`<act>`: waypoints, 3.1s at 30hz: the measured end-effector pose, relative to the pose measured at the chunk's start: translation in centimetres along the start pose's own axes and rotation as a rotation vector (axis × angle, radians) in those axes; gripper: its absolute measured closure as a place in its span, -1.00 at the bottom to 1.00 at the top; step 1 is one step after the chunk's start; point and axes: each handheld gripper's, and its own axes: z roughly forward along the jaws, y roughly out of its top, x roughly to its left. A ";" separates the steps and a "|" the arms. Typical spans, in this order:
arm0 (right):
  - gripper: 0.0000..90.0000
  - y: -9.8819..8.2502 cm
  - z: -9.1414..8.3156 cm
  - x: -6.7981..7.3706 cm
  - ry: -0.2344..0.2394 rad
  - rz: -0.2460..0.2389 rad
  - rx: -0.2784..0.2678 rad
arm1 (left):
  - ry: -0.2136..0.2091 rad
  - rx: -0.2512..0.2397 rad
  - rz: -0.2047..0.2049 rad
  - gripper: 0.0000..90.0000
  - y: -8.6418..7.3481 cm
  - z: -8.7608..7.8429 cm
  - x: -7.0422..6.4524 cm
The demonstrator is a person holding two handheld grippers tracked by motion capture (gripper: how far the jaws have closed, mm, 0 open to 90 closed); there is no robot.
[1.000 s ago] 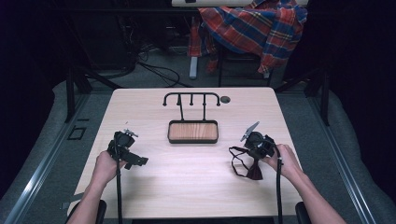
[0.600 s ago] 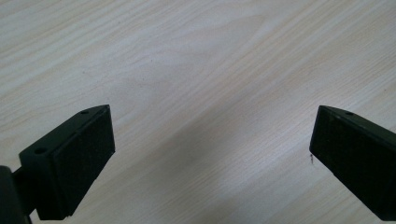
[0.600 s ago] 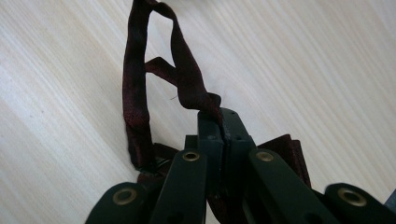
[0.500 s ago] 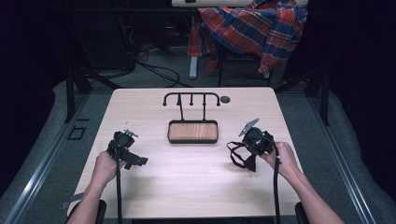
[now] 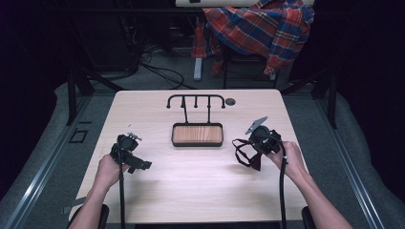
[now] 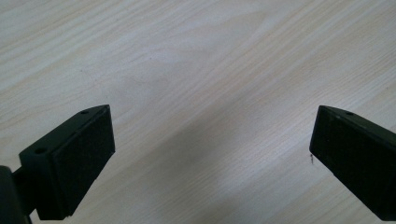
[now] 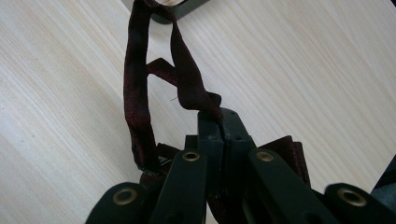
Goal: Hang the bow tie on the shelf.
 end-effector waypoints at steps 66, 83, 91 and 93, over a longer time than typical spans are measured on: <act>0.98 8.8 -1.7 -1.6 -0.021 -0.011 -0.200 | -0.009 -0.011 -0.004 -1.00 -0.2 -0.1 0.1; 0.98 9.6 -2.7 -2.4 -0.045 0.008 -0.233 | -0.009 -0.010 -0.003 -1.00 -0.2 -0.1 0.1; 0.98 10.7 -3.1 -2.6 -0.068 0.001 -0.240 | -0.009 -0.011 -0.003 -1.00 -0.2 -0.1 0.1; 0.98 11.0 -3.1 -2.8 -0.073 0.001 -0.240 | -0.009 -0.011 -0.002 -1.00 -0.2 -0.1 0.1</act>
